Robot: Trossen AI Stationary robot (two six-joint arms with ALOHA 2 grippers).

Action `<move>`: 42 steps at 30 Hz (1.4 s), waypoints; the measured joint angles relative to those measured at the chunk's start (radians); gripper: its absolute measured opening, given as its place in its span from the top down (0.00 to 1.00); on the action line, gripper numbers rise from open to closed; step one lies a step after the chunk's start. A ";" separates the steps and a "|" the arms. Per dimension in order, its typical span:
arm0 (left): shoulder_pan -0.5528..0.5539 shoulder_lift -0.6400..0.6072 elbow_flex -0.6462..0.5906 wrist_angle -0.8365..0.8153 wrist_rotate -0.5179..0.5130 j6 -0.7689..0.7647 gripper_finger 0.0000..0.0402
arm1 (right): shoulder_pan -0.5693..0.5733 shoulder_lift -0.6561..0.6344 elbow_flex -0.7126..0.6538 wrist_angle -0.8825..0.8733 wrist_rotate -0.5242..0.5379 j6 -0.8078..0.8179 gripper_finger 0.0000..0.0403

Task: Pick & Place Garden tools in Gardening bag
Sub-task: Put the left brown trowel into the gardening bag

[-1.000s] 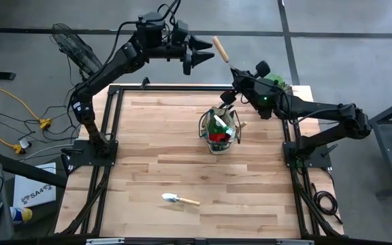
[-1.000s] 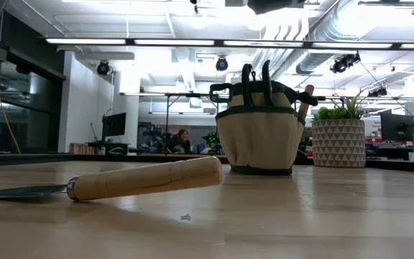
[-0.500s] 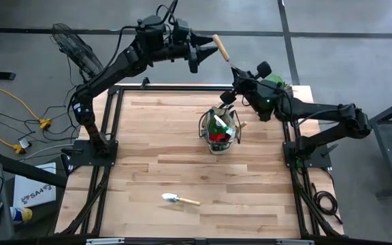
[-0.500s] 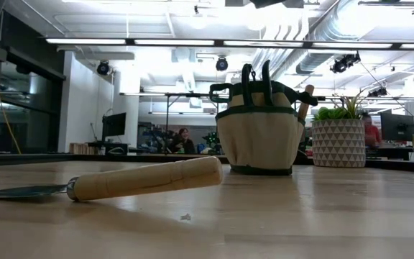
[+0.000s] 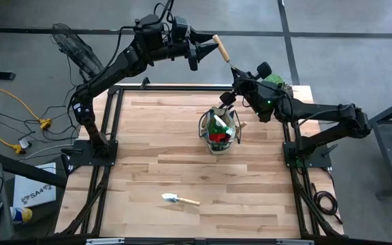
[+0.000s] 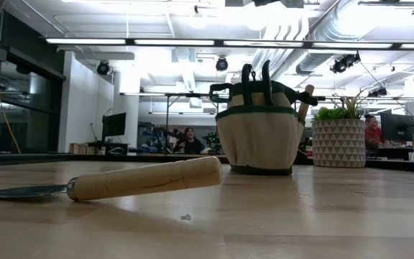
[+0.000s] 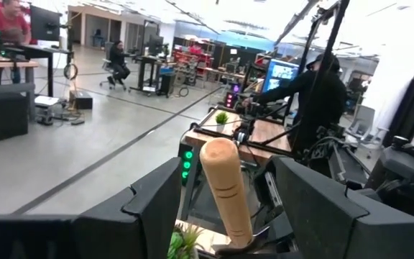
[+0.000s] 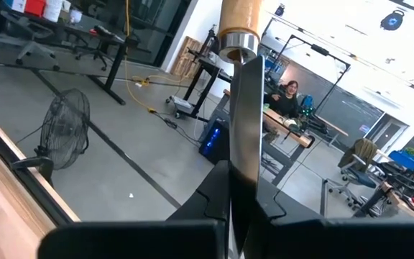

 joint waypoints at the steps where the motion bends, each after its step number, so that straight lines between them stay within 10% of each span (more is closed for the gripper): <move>1: -0.003 0.000 0.000 0.000 -0.003 0.000 0.45 | 0.000 0.000 0.000 0.000 -0.004 0.000 0.99; 42: -0.034 0.021 0.002 0.056 -0.025 -0.100 0.45 | 0.000 0.003 0.000 0.037 -0.044 0.003 0.99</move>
